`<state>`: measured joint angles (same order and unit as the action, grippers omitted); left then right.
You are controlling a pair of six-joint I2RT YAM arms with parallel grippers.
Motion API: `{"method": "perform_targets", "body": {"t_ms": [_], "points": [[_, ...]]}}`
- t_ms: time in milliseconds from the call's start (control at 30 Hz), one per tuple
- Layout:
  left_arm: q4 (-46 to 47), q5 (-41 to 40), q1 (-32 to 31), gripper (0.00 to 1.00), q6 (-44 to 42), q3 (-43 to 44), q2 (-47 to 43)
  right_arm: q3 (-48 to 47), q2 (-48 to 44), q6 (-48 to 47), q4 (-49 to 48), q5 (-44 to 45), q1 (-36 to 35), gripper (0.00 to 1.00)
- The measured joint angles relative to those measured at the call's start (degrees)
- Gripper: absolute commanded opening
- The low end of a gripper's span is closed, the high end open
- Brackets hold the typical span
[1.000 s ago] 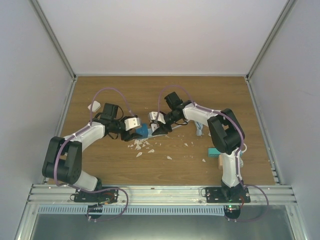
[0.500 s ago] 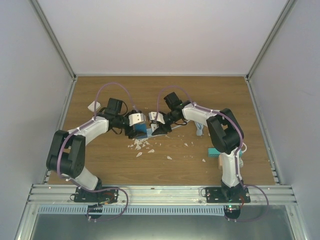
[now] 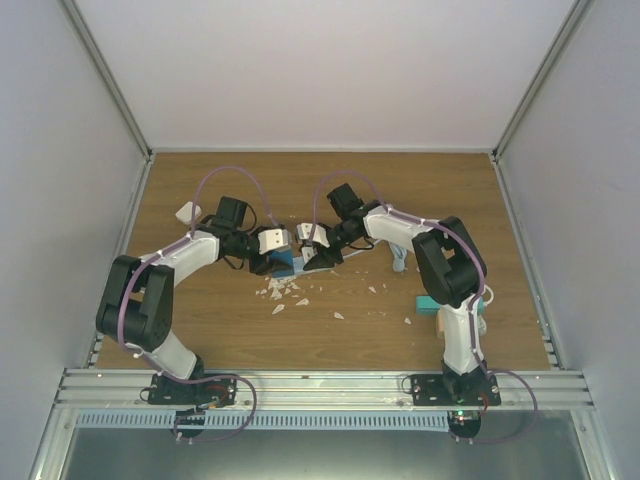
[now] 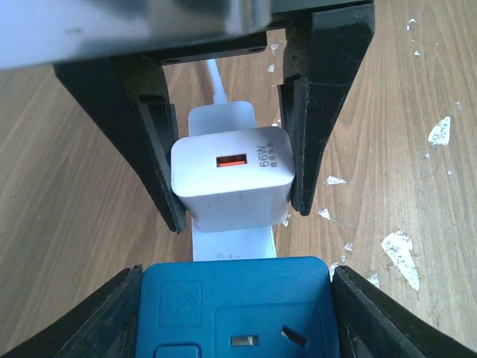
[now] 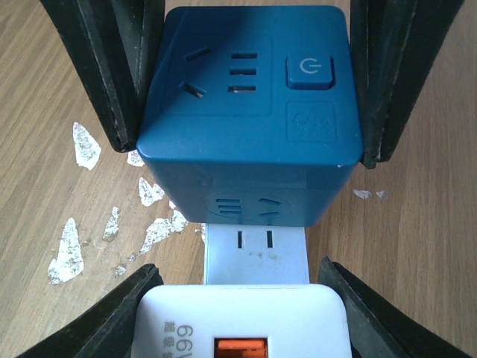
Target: Pull the plug off the socket
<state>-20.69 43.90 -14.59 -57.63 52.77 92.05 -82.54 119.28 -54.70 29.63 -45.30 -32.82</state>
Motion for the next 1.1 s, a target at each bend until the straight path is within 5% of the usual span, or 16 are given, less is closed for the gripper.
{"method": "perform_targets", "body": {"t_ms": [167,333,733,1100], "points": [[-0.7,0.1,0.0,0.34,0.3,0.3,0.0,-1.0,0.5,0.2,1.2,0.0,0.0,0.07],[-0.8,0.7,0.2,0.26,0.4,0.4,0.0,-2.3,1.2,0.5,2.5,0.0,0.0,0.06],[-0.1,6.1,1.8,0.22,5.3,1.8,-1.0,-5.0,2.6,1.6,4.7,0.5,0.0,0.06],[-5.9,9.8,6.1,0.21,0.1,6.4,-2.4,-5.3,2.7,1.6,5.1,0.7,0.0,0.07]]}}
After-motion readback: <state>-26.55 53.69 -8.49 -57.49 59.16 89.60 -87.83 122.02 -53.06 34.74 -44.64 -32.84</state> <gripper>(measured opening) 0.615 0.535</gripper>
